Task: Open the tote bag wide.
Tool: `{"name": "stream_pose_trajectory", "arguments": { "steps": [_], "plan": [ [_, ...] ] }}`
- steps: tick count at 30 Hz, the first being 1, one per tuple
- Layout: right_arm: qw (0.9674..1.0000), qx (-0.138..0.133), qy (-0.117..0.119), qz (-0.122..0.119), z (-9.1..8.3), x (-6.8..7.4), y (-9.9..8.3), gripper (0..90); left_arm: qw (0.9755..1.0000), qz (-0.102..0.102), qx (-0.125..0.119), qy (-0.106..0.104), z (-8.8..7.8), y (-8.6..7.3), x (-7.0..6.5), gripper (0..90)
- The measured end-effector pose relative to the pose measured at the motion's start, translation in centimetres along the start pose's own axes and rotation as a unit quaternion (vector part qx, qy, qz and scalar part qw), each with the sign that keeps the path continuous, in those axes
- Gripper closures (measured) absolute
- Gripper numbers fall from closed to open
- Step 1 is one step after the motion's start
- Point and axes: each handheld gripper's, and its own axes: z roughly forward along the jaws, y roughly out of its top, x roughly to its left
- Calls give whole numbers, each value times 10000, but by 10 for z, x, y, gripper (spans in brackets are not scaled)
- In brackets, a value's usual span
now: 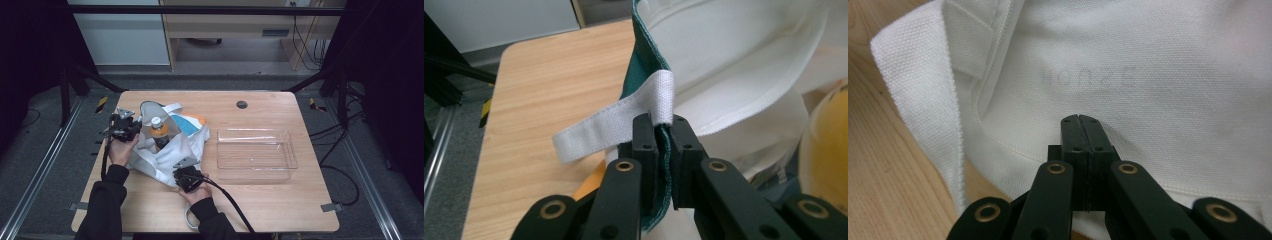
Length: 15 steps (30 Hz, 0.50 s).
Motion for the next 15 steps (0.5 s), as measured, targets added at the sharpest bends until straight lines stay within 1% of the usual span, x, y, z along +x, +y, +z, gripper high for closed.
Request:
{"name": "stream_pose_trajectory", "arguments": {
  "steps": [1,2,4,5,7,8,10,11,13,15],
  "plan": [
    [10000,8,7,24,0,0,0,900,10000,-7,-28,-11,-1,-2,1,835],
    [9999,44,21,104,0,0,1,883,10000,-14,-48,-28,-2,-3,2,831],
    [9999,92,-5,80,-2,-1,3,844,9999,-49,-106,-80,-7,-4,5,808],
    [10000,38,-2,52,-4,-1,4,829,9999,-60,-127,-94,-9,-4,7,774],
    [9998,-197,-31,18,-11,-2,9,799,9997,-81,-187,-129,-13,-5,10,680],
    [9994,-344,-53,13,-16,-3,12,783,9997,-53,-195,-149,-16,-6,12,666],
    [9975,-688,-172,28,-27,-7,19,745,9993,-79,-252,-270,-23,-8,14,623],
    [9959,-865,-248,60,-32,-9,22,718,9990,-77,-299,-322,-26,-10,15,603],
    [9911,-1234,-488,58,-43,-15,27,658,9983,-47,-430,-401,-34,-12,16,586],
    [9874,-1440,-646,134,-51,-21,32,650,9978,0,-489,-444,-42,-15,17,581]
  ]
}}
